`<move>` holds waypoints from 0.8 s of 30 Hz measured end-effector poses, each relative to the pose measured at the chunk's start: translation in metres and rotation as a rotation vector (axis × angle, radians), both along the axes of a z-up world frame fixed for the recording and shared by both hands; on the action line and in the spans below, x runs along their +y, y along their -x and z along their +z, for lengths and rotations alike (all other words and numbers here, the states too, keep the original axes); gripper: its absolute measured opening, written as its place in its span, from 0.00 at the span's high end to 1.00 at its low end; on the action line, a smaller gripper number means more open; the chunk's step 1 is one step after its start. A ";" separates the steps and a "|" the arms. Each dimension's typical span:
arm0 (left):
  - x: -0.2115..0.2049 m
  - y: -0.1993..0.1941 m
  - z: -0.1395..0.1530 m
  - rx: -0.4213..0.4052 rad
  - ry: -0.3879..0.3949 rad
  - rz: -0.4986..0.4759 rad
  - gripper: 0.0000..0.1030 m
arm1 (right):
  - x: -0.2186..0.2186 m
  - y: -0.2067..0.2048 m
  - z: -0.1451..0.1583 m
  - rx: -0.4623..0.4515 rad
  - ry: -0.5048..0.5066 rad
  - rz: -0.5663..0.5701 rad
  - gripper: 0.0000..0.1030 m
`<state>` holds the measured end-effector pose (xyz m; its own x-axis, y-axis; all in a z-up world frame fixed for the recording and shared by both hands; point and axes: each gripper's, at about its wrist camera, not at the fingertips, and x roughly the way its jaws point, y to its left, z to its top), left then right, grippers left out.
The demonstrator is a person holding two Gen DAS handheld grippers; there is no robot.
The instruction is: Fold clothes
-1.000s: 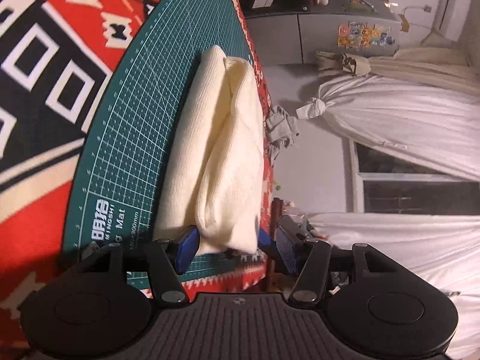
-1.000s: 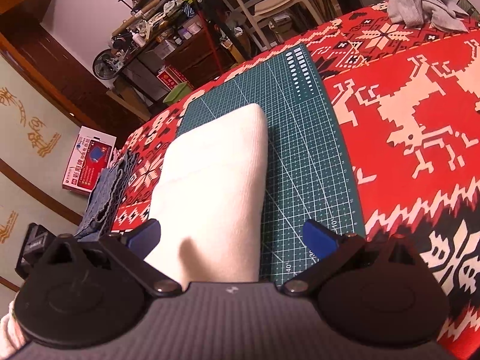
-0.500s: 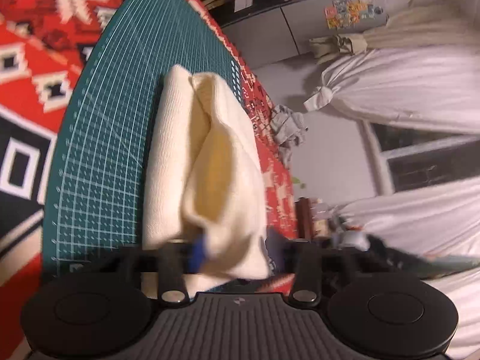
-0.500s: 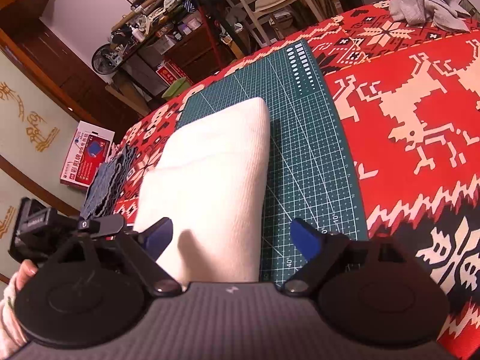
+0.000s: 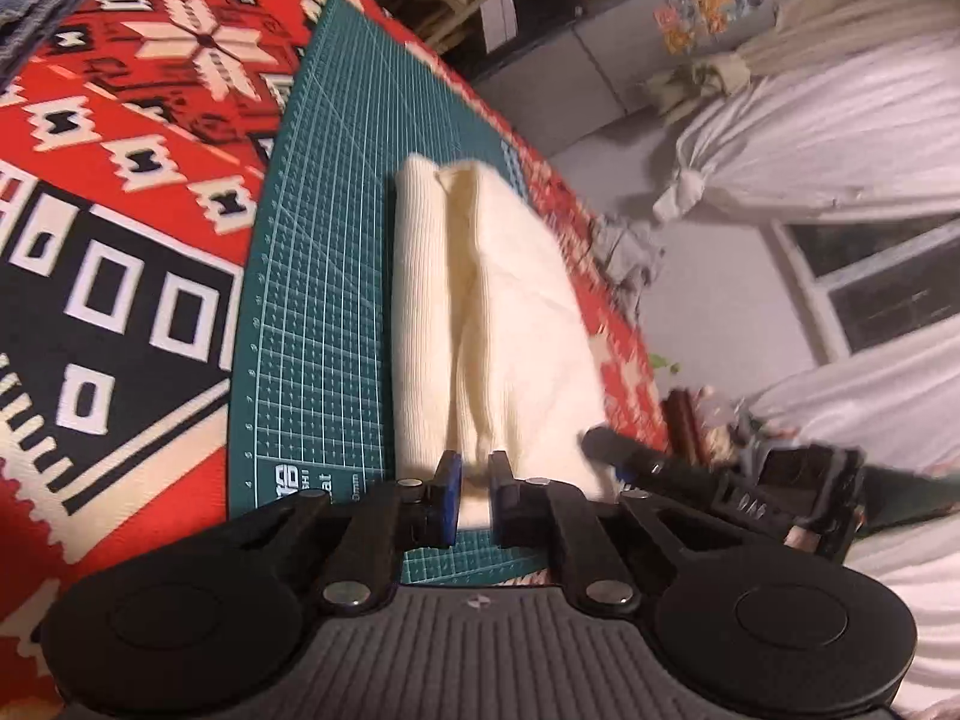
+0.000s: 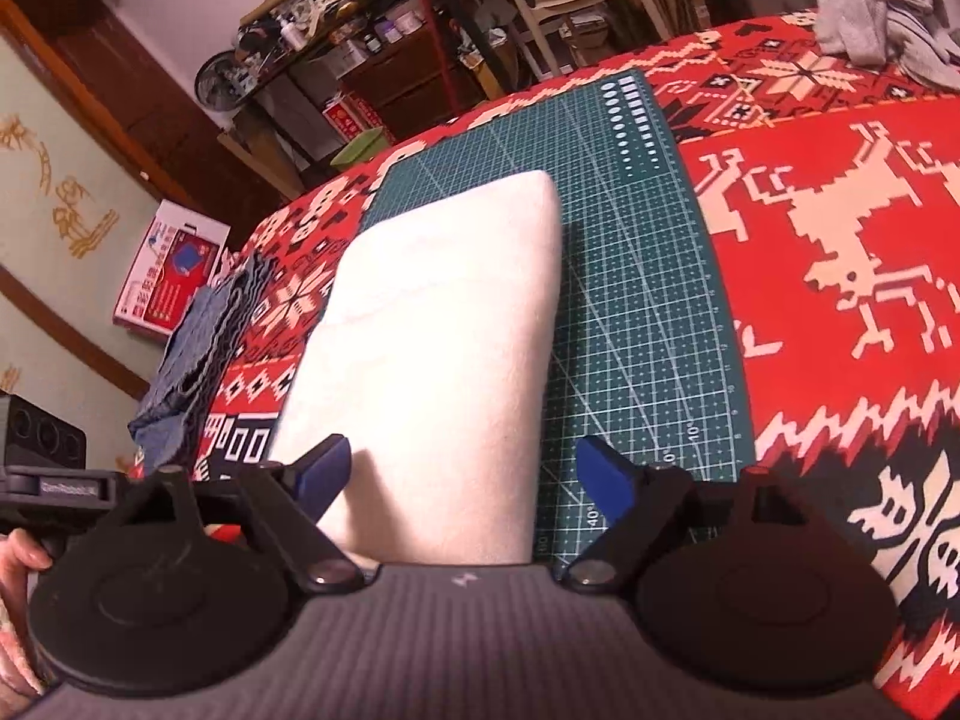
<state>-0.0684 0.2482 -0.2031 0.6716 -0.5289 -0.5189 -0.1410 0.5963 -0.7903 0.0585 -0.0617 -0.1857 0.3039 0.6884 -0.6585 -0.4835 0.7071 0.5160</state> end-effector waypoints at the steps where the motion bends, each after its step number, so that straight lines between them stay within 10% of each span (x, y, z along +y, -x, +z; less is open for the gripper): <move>1: 0.003 0.001 0.002 -0.019 0.018 0.009 0.93 | 0.001 0.000 0.000 0.000 0.000 0.003 0.17; 11: 0.011 -0.035 -0.011 -0.073 0.215 0.057 0.68 | 0.003 0.002 -0.002 0.014 -0.002 0.014 0.17; 24: 0.013 -0.047 -0.026 -0.061 0.263 0.078 0.63 | 0.000 0.001 -0.005 0.040 -0.018 0.001 0.17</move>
<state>-0.0212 0.2617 -0.2292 0.7414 -0.5852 -0.3284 -0.1261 0.3592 -0.9247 0.0574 -0.0613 -0.1905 0.2773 0.7007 -0.6574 -0.4627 0.6970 0.5478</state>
